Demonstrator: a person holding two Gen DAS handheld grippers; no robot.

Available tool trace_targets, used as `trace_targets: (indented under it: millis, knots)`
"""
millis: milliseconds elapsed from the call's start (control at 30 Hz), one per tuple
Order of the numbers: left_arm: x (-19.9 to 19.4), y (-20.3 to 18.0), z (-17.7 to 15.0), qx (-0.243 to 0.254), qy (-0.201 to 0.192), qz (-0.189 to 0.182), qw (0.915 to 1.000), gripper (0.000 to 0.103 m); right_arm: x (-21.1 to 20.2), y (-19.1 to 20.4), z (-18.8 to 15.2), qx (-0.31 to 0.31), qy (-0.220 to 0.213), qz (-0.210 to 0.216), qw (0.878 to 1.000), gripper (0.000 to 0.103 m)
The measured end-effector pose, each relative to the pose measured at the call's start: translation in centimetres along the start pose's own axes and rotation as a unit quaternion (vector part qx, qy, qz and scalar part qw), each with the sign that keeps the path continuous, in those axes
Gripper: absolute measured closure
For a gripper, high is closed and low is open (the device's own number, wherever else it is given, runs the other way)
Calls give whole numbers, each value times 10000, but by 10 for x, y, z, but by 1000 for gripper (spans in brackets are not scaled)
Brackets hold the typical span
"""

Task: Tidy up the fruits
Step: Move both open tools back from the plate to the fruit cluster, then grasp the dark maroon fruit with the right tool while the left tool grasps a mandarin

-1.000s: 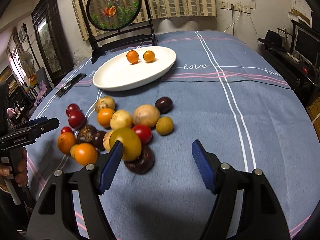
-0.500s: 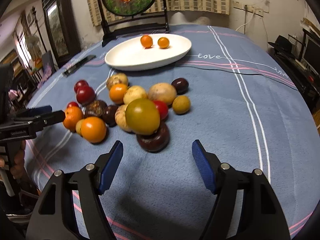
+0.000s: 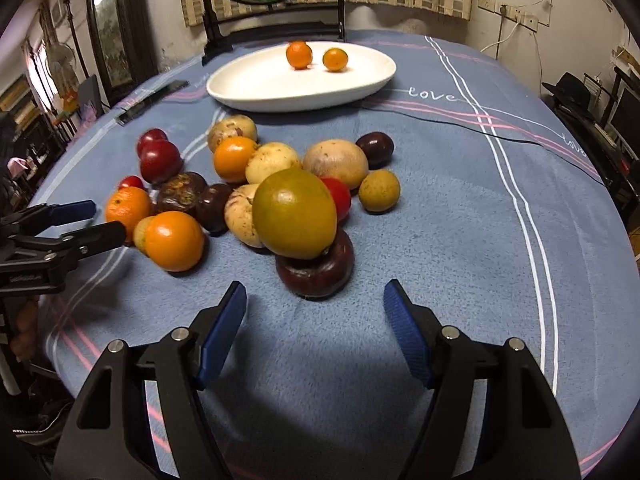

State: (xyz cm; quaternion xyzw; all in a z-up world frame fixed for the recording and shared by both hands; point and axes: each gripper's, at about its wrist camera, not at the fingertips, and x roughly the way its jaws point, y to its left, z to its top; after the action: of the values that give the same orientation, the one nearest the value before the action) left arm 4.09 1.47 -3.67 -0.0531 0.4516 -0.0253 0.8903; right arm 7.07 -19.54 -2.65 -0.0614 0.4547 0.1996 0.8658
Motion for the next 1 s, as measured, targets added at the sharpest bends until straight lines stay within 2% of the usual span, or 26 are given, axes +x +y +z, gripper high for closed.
trace_targets:
  millis: [133,200,267,367,500,833,1000]
  knots:
    - [3,1,-1,-15,41,-22,10000,9,8,3,8,-47,74,-90,9999,31]
    - [2,3,-1,-45,50,-52,10000,9,11,1,12,34,87,-73,9999,37]
    - [2,4,-1,-65,50,-58,9999,9,12,0,16,47,67,-43,10000,54]
    - [2,5,-2,-62,80,-31,9999,9,11,1,16,30,25,-12,10000,60]
    - [1,4,-3,-31,82,-32,10000,9,3,-5,8,145,-80,227,9996,60]
    - [-1,-6,-5,32,109,-11,9999,9,-32,-16,0,142,-486,276,9983,60]
    - [1,-7,-7,41,167,43,9998,9,-28,-11,-6,-62,-321,164,9993,57]
